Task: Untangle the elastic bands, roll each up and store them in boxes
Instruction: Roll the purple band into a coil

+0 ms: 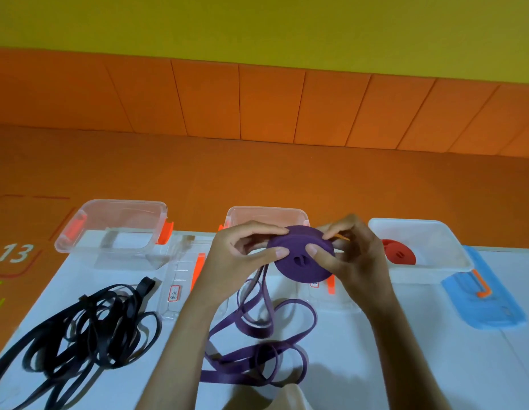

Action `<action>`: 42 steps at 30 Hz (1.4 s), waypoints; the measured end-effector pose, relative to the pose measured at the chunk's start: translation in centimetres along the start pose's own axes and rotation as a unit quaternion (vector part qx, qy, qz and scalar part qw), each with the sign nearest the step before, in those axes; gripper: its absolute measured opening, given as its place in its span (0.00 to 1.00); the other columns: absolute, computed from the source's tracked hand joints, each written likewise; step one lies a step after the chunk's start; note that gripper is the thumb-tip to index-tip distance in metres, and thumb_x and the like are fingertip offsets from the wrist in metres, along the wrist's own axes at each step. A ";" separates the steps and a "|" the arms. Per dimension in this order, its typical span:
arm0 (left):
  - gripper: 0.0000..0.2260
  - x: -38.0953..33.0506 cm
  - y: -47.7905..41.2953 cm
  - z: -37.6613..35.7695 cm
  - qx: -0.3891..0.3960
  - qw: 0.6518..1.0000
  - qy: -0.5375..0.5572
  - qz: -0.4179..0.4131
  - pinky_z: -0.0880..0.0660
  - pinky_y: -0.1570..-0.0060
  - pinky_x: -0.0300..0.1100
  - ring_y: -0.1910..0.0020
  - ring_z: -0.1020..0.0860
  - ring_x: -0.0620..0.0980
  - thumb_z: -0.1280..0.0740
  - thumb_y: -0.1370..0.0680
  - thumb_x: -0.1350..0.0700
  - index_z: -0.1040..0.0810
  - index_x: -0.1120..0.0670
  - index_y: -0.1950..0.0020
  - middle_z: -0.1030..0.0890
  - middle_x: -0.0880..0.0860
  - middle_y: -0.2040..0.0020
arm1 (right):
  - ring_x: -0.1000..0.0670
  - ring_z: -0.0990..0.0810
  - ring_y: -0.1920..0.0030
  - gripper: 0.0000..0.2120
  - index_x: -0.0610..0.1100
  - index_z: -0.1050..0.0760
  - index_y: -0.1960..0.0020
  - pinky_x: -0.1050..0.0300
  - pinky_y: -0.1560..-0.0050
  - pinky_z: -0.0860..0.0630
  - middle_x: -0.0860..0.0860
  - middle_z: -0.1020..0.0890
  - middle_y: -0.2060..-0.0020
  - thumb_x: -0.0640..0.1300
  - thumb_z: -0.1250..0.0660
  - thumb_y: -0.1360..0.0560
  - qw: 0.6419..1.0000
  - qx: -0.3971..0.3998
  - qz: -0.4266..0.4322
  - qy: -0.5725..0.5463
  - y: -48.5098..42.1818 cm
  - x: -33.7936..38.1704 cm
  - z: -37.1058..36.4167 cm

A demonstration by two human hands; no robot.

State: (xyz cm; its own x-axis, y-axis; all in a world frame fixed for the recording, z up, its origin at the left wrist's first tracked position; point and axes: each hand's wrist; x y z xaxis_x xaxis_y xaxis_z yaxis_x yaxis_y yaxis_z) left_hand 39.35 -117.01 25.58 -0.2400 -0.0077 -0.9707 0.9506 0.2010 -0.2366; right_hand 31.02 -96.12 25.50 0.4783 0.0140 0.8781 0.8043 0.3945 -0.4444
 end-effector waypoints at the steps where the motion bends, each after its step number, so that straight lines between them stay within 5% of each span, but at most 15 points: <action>1: 0.13 -0.2 -0.2 -0.1 -0.003 1.000 -0.002 -0.009 0.20 0.46 0.36 0.47 0.14 0.48 0.20 0.27 0.65 0.11 0.51 0.46 0.12 0.49 0.48 | 0.47 0.13 0.50 0.16 0.51 0.24 0.49 0.50 0.62 0.14 0.51 0.15 0.49 0.39 0.20 0.28 1.000 -0.001 0.005 -0.025 0.1 0.0 0.0; 7: 0.15 -0.1 -0.3 -1.0 -0.045 0.999 0.013 -0.022 0.19 0.50 0.35 0.50 0.13 0.47 0.18 0.30 0.65 0.15 0.54 0.47 0.12 0.49 0.49 | 0.53 0.13 0.48 0.18 0.53 0.22 0.43 0.55 0.63 0.14 0.63 0.17 0.46 0.44 0.20 0.29 0.997 0.039 0.041 0.042 -0.1 -0.3 0.7; 12: 0.18 0.6 0.1 -0.2 -0.004 1.000 0.005 -0.008 0.20 0.41 0.40 0.42 0.14 0.50 0.20 0.27 0.64 0.13 0.51 0.40 0.12 0.51 0.43 | 0.52 0.14 0.50 0.17 0.49 0.21 0.47 0.61 0.57 0.17 0.59 0.16 0.51 0.37 0.21 0.31 0.999 -0.026 0.030 -0.024 0.6 -1.2 -0.5; 16: 0.17 0.6 0.1 -0.1 -0.027 0.999 0.003 -0.024 0.19 0.47 0.36 0.47 0.13 0.48 0.18 0.29 0.63 0.12 0.47 0.44 0.11 0.49 0.47 | 0.45 0.13 0.49 0.17 0.43 0.26 0.47 0.48 0.59 0.14 0.46 0.15 0.48 0.39 0.21 0.30 0.998 0.013 -0.011 -0.056 0.4 -1.4 -0.3; 19: 0.16 0.7 0.2 -0.5 -0.042 0.999 0.005 -0.031 0.19 0.51 0.34 0.51 0.13 0.46 0.16 0.31 0.61 0.14 0.47 0.48 0.12 0.47 0.50 | 0.41 0.13 0.55 0.21 0.44 0.29 0.48 0.34 0.65 0.17 0.47 0.15 0.53 0.48 0.20 0.30 0.998 0.046 -0.027 0.016 0.2 -1.2 -0.1; 25: 0.14 1.2 0.5 -0.1 -0.002 1.000 0.018 0.002 0.20 0.46 0.35 0.47 0.14 0.47 0.18 0.28 0.58 0.13 0.44 0.46 0.12 0.48 0.47 | 0.55 0.14 0.48 0.18 0.50 0.21 0.43 0.63 0.60 0.16 0.60 0.16 0.48 0.39 0.21 0.30 0.999 0.038 0.020 0.005 0.3 -0.7 -0.1; 28: 0.16 1.4 0.6 0.5 0.025 0.999 0.021 0.009 0.21 0.40 0.37 0.41 0.14 0.50 0.19 0.27 0.57 0.12 0.43 0.42 0.12 0.49 0.42 | 0.54 0.13 0.50 0.17 0.46 0.24 0.44 0.61 0.61 0.16 0.58 0.16 0.50 0.37 0.22 0.29 0.999 0.046 0.002 -0.022 0.5 -1.0 -0.1; 32: 0.14 1.7 0.7 0.4 0.012 1.000 0.013 -0.006 0.20 0.44 0.36 0.45 0.14 0.49 0.19 0.27 0.60 0.12 0.46 0.46 0.12 0.50 0.45 | 0.49 0.13 0.49 0.19 0.53 0.26 0.44 0.53 0.61 0.14 0.59 0.18 0.49 0.41 0.21 0.29 0.996 0.087 -0.027 -0.003 0.4 -0.9 -0.3; 36: 0.10 1.6 0.4 -0.2 -0.010 1.000 0.012 -0.025 0.21 0.46 0.36 0.44 0.15 0.51 0.18 0.28 0.58 0.12 0.48 0.48 0.13 0.51 0.44 | 0.53 0.15 0.46 0.16 0.59 0.22 0.42 0.60 0.59 0.16 0.64 0.17 0.46 0.48 0.25 0.27 0.995 0.098 0.017 0.019 0.3 -0.3 -0.6; 42: 0.14 1.4 0.3 0.2 -0.004 0.999 0.002 -0.034 0.20 0.42 0.38 0.42 0.14 0.49 0.19 0.27 0.59 0.11 0.44 0.46 0.12 0.49 0.46 | 0.53 0.14 0.52 0.16 0.48 0.24 0.47 0.55 0.63 0.15 0.55 0.17 0.50 0.34 0.25 0.28 0.998 0.056 -0.004 -0.037 0.5 -0.4 -1.0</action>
State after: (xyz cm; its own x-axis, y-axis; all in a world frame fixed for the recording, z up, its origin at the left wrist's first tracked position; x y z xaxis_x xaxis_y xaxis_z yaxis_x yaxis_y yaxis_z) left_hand 39.38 -117.16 24.12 -0.3052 -0.0176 -0.9521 0.9303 0.2082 -0.3021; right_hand 31.58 -96.85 24.75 0.4414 0.0756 0.8941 0.7615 0.4954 -0.4179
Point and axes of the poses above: each hand's wrist, its own y-axis away from the middle knuckle, its own z-axis out of the back of the hand, x = y × z
